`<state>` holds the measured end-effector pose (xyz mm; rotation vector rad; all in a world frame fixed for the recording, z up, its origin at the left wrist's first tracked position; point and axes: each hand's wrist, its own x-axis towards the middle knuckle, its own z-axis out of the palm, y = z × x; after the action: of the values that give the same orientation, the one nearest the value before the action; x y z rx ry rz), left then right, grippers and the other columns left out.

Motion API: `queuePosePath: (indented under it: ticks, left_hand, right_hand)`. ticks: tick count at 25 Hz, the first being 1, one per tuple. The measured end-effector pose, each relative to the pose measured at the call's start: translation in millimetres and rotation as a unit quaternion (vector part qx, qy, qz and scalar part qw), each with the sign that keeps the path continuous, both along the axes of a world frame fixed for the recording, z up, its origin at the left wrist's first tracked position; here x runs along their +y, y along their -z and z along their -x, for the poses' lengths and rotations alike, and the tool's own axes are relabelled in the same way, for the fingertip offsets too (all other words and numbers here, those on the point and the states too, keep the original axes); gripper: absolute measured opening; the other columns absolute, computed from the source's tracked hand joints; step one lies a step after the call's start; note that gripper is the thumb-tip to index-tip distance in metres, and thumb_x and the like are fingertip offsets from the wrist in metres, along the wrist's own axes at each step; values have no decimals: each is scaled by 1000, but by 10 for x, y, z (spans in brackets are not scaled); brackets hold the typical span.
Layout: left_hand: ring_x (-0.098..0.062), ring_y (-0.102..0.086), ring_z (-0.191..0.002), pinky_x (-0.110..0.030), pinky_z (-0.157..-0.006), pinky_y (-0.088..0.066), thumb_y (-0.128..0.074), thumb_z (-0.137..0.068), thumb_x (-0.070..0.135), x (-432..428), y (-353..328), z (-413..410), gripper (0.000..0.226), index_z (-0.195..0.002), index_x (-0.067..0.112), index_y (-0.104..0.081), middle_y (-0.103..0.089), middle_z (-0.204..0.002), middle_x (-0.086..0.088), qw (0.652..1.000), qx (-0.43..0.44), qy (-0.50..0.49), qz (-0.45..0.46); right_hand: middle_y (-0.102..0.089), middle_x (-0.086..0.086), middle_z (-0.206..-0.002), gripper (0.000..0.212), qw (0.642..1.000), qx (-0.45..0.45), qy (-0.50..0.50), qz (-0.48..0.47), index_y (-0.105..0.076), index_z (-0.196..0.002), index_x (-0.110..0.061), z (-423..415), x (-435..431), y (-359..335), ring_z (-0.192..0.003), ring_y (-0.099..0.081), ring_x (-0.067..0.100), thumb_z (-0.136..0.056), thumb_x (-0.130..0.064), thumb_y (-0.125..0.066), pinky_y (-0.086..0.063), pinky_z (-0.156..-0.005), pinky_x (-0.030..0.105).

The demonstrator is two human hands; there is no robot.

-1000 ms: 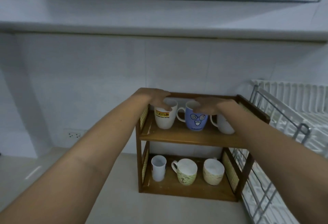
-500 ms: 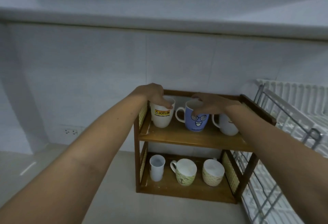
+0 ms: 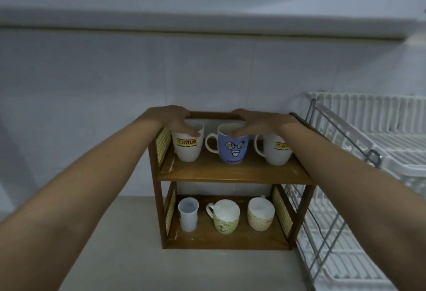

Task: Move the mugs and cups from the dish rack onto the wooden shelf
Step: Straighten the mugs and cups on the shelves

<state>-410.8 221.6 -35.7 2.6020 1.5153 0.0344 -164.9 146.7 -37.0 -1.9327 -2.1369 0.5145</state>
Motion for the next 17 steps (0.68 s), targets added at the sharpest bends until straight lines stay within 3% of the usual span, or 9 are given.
queuePosePath:
  ticks: [2,4,8,14,17]
  left_hand:
    - [-29,-51,-118,-42,-96,-46,-54,-80,67,-71,-3,-99,82,-139,12,-41,-50,-137,-14,999,-10,28,-38]
    - [-30,-43,-129,-45,-104,-39,-48,-84,66,-180,52,-305,80,-144,14,-34,-40,-147,-14,994,-36,64,-82]
    - [-27,-32,-139,-41,-110,-31,-41,-86,67,-380,304,-813,84,-150,17,-21,-27,-156,-7,992,-46,95,-69]
    - [-25,-57,-108,-38,-86,-50,-54,-82,63,-284,431,-976,70,-130,13,-48,-60,-127,-9,996,-68,50,-25]
    - [-24,-57,-108,-38,-88,-50,-57,-82,59,-289,409,-969,65,-130,15,-48,-60,-126,-7,995,-76,62,-6]
  right_hand:
    - [-38,2,-149,72,999,-31,33,-19,-31,-142,-29,-199,-40,-174,-129,-43,26,-81,-54,-59,-38,-96,37]
    - [-46,7,-143,59,991,-119,60,3,-43,-135,-21,-394,-70,-300,-122,-50,29,-82,-43,-59,-45,-94,41]
    - [-26,6,-156,79,970,-192,94,111,-23,-149,-24,-559,-188,-217,-138,-30,30,-82,-39,-63,-35,-100,37]
    - [-33,7,-153,85,984,-152,88,23,-27,-148,-18,-645,-223,-63,-135,-36,28,-79,-47,-66,-36,-101,38]
    - [-34,8,-152,84,982,-169,78,9,-29,-147,-16,-669,-232,-39,-134,-36,28,-79,-51,-64,-36,-101,38]
